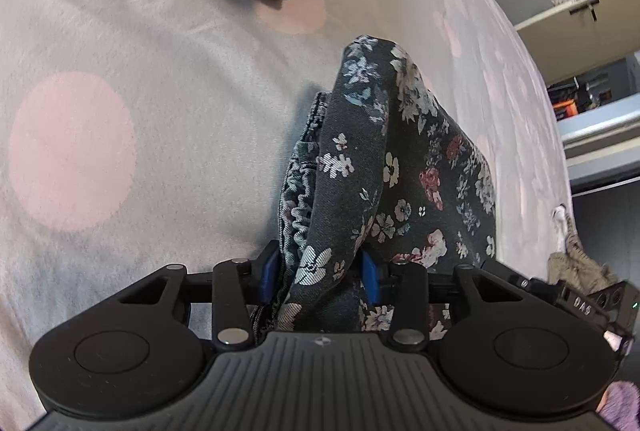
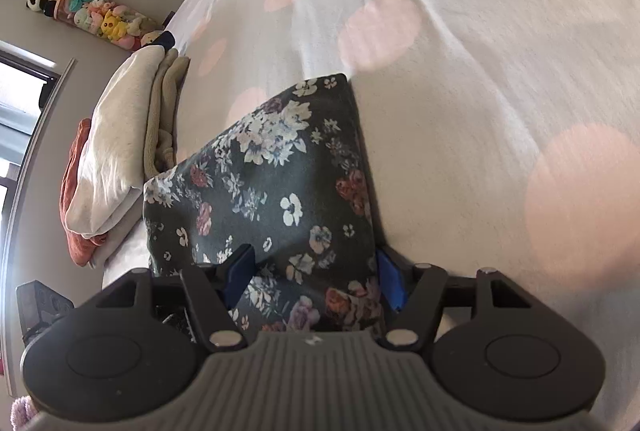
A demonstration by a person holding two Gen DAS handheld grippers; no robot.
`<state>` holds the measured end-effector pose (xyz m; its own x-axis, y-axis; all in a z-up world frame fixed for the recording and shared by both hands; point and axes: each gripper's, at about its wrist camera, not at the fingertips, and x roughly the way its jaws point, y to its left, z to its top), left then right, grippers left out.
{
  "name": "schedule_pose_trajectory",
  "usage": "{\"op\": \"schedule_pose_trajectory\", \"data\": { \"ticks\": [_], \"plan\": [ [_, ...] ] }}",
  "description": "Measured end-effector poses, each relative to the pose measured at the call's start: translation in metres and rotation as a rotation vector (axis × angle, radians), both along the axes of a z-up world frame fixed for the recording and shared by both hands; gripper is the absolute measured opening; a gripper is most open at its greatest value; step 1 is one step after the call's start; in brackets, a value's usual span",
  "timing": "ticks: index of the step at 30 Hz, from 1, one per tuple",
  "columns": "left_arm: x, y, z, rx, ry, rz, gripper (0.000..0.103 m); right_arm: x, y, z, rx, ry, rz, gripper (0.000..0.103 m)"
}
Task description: Fold clothes
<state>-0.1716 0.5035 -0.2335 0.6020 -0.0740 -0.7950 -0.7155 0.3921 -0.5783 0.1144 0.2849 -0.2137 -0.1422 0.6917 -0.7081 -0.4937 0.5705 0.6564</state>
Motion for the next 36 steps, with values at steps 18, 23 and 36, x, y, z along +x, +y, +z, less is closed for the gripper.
{"op": "schedule_pose_trajectory", "data": {
  "ticks": [18, 23, 36],
  "plan": [
    [0.005, 0.010, -0.017, -0.115, -0.039, -0.007, 0.043, -0.001, 0.003, -0.007, 0.001, 0.019, 0.009, 0.070],
    [0.002, 0.009, -0.015, -0.100, -0.055, 0.004, 0.037, -0.001, 0.008, -0.006, -0.016, 0.006, 0.004, 0.062],
    [-0.003, 0.002, -0.001, -0.032, -0.098, 0.021, 0.026, -0.016, -0.008, 0.033, 0.046, -0.131, 0.001, 0.024]
  ]
}}
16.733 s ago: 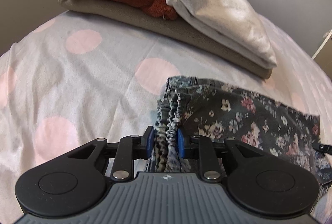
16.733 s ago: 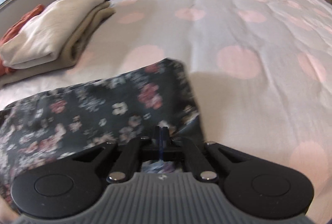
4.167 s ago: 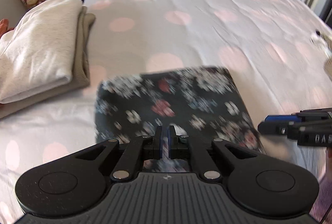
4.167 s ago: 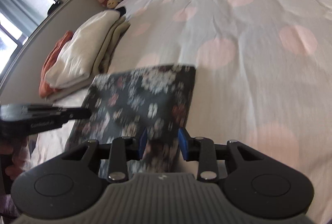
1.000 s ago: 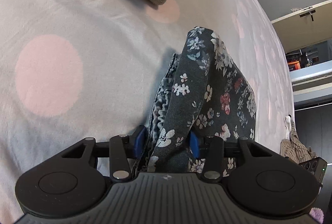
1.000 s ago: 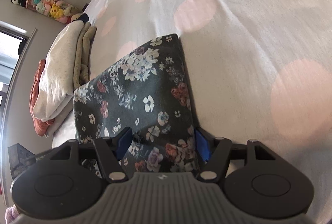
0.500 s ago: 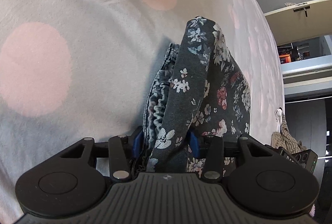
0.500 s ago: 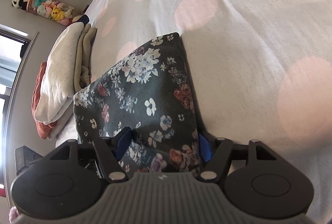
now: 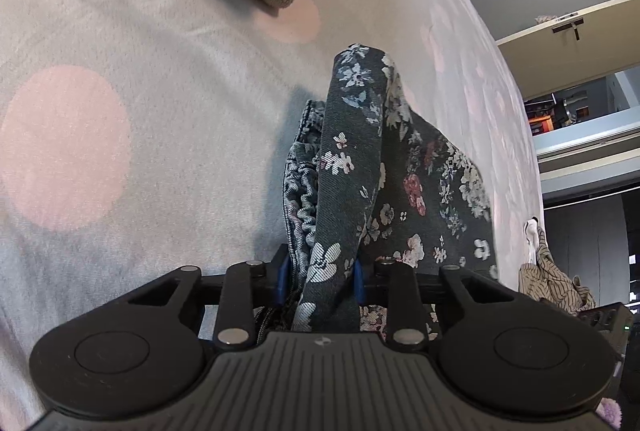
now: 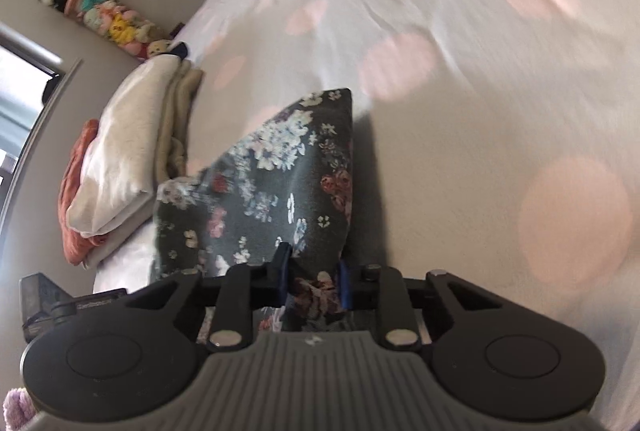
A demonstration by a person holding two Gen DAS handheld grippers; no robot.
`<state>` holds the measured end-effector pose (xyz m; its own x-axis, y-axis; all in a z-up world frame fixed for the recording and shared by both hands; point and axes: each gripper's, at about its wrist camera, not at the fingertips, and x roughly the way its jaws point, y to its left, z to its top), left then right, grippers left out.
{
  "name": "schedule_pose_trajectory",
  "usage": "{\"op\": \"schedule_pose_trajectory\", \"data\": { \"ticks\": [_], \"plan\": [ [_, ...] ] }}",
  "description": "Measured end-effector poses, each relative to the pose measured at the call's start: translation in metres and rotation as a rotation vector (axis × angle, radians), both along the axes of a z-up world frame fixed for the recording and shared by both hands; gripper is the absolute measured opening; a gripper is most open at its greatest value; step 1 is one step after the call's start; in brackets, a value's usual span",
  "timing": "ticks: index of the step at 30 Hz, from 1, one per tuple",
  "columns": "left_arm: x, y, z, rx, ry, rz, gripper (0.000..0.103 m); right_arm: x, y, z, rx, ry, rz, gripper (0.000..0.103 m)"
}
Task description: Fold clothes
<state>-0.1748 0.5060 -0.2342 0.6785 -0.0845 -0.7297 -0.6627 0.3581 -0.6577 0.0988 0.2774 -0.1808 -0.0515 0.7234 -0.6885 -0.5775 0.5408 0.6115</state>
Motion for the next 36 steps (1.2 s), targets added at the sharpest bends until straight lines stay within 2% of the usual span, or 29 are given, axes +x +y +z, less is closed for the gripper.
{"op": "schedule_pose_trajectory", "data": {
  "ticks": [10, 22, 28, 36],
  "plan": [
    [-0.010, 0.001, 0.015, 0.011, -0.147, 0.041, 0.024, -0.005, -0.003, 0.048, 0.101, -0.047, 0.017, 0.021],
    [-0.037, 0.009, 0.073, 0.155, -0.195, 0.104, 0.024, -0.018, 0.026, 0.089, 0.191, -0.064, 0.090, 0.020],
    [-0.056, 0.046, 0.123, 0.241, -0.170, 0.122, 0.024, -0.032, 0.067, 0.109, 0.260, -0.029, 0.147, 0.020],
    [-0.081, 0.108, 0.191, 0.367, -0.097, 0.150, 0.023, -0.050, 0.155, 0.134, 0.353, 0.041, 0.222, 0.020]
  ]
}}
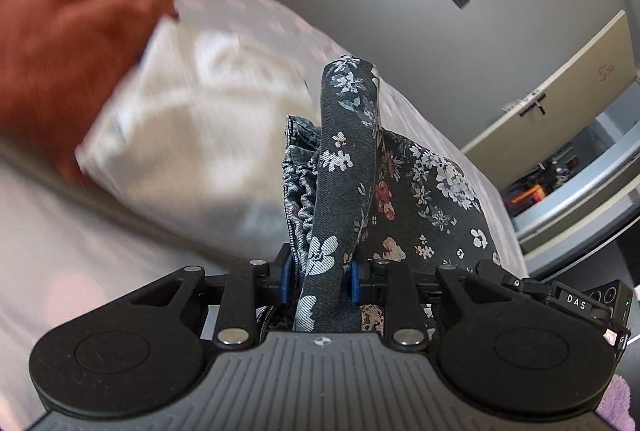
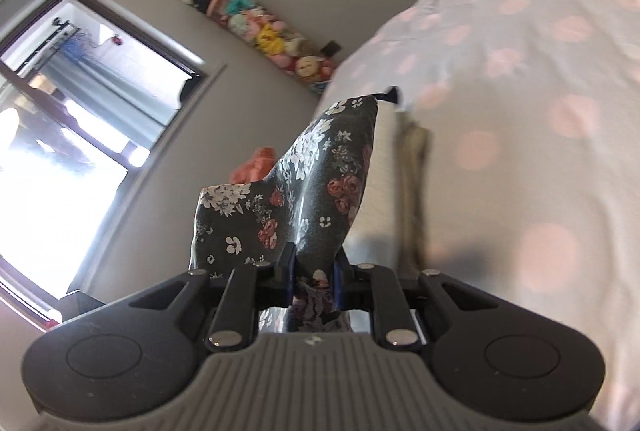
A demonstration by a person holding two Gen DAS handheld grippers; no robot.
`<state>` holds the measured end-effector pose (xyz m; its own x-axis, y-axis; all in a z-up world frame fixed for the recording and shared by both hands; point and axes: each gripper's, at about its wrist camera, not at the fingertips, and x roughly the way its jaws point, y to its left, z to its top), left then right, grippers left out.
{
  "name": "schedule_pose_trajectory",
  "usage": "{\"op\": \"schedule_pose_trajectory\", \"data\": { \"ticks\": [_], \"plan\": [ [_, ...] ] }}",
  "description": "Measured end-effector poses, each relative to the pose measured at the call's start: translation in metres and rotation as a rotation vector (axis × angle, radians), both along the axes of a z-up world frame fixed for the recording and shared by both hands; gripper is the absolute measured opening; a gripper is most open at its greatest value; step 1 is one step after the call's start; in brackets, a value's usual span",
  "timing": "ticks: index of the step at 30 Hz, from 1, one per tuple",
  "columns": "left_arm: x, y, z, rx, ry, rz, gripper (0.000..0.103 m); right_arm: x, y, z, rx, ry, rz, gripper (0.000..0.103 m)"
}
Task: Fold clothes
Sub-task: 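Carry the bundle with both grippers over to the folded clothes stack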
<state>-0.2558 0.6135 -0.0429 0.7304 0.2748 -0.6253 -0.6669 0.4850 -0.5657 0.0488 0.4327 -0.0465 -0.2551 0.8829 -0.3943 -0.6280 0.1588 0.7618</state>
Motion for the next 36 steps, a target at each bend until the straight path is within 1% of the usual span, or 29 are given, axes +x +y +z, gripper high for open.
{"op": "schedule_pose_trajectory", "data": {
  "ticks": [5, 7, 10, 15, 19, 23, 27, 31, 34, 36],
  "plan": [
    [-0.003, 0.053, 0.028, 0.037, 0.033, 0.035, 0.024, -0.002, 0.069, 0.014, 0.039, 0.009, 0.041, 0.020],
    [-0.001, 0.073, 0.034, 0.065, 0.049, 0.040, 0.023, -0.003, 0.096, 0.017, 0.055, 0.003, 0.051, 0.019],
    [0.004, 0.104, 0.031, 0.076, 0.063, 0.064, 0.023, -0.001, 0.134, 0.014, 0.065, 0.014, 0.056, 0.019],
    [0.014, 0.143, 0.010, 0.074, 0.093, 0.089, 0.023, 0.005, 0.185, -0.008, 0.049, 0.049, 0.052, 0.020],
    [0.023, 0.167, -0.017, 0.052, 0.106, 0.082, 0.023, 0.015, 0.210, -0.032, 0.028, 0.072, 0.048, 0.020],
    [0.036, 0.182, -0.043, 0.031, 0.112, 0.066, 0.023, 0.026, 0.220, -0.055, 0.013, 0.073, 0.035, 0.019],
    [0.040, 0.194, -0.064, 0.006, 0.111, 0.068, 0.023, 0.034, 0.228, -0.075, -0.007, 0.078, 0.028, 0.019],
    [0.043, 0.201, -0.077, -0.013, 0.138, 0.052, 0.025, 0.032, 0.237, -0.090, -0.050, 0.022, 0.023, 0.019],
    [0.045, 0.207, -0.087, -0.026, 0.150, 0.049, 0.027, 0.035, 0.243, -0.111, -0.086, 0.069, 0.000, 0.019],
    [0.048, 0.208, -0.090, -0.021, 0.167, 0.046, 0.028, 0.035, 0.248, -0.118, -0.088, 0.062, 0.000, 0.019]
  ]
}}
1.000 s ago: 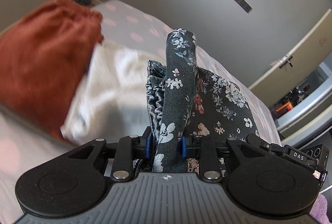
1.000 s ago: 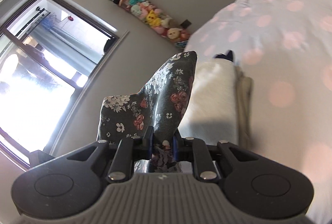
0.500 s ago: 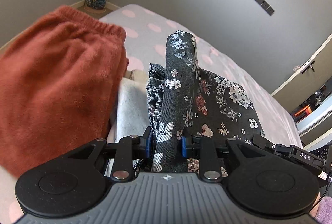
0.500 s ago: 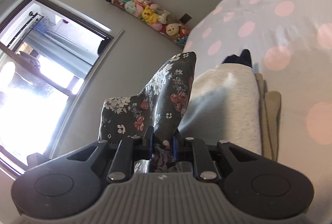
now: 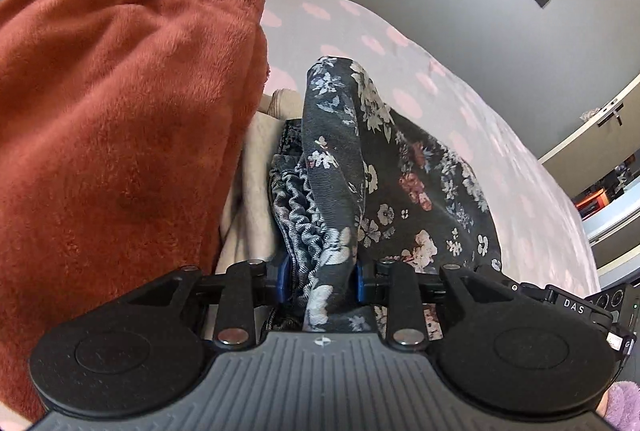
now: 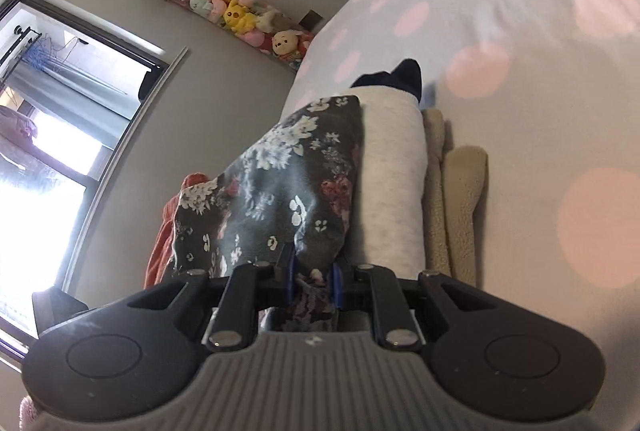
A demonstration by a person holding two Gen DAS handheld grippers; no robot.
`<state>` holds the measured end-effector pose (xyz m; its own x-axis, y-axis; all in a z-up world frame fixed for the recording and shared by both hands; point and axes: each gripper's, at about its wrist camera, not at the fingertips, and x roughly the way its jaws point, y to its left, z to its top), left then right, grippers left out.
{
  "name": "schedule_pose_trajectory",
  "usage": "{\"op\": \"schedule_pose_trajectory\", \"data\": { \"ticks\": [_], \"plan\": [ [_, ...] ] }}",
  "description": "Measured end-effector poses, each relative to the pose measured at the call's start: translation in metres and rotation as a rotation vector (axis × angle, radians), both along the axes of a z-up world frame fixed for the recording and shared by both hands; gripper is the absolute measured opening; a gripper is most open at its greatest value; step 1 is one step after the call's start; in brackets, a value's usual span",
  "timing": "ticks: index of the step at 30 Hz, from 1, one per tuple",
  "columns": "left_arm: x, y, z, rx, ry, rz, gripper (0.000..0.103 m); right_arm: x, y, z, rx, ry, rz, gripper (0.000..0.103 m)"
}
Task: Fold clothes
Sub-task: 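Carry the bundle with both grippers over to the folded clothes stack, then lower the bundle onto the white folded shirt and open both grippers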
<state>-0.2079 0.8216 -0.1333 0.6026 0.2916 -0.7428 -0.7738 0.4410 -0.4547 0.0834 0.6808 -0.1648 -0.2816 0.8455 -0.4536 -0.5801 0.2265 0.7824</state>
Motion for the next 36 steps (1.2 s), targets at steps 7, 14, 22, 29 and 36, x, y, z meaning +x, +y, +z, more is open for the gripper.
{"op": "schedule_pose_trajectory", "data": {
  "ticks": [7, 14, 22, 29, 36],
  "plan": [
    [-0.003, -0.008, 0.009, -0.001, 0.021, 0.019, 0.029, 0.001, 0.012, 0.011, -0.069, -0.058, 0.053, 0.021],
    [-0.010, -0.035, 0.073, 0.187, 0.130, -0.023, 0.030, 0.007, -0.003, 0.061, -0.060, -0.327, 0.149, 0.039],
    [0.029, -0.047, 0.101, 0.430, 0.237, -0.061, 0.024, -0.008, 0.016, 0.096, -0.043, -0.586, 0.185, 0.032],
    [0.053, -0.024, 0.061, 0.449, 0.333, -0.027, 0.013, -0.022, 0.062, 0.085, -0.058, -0.649, 0.167, 0.031],
    [0.046, -0.001, 0.025, 0.377, 0.323, -0.036, 0.013, -0.024, 0.086, 0.049, -0.104, -0.675, 0.171, 0.032]
  ]
}}
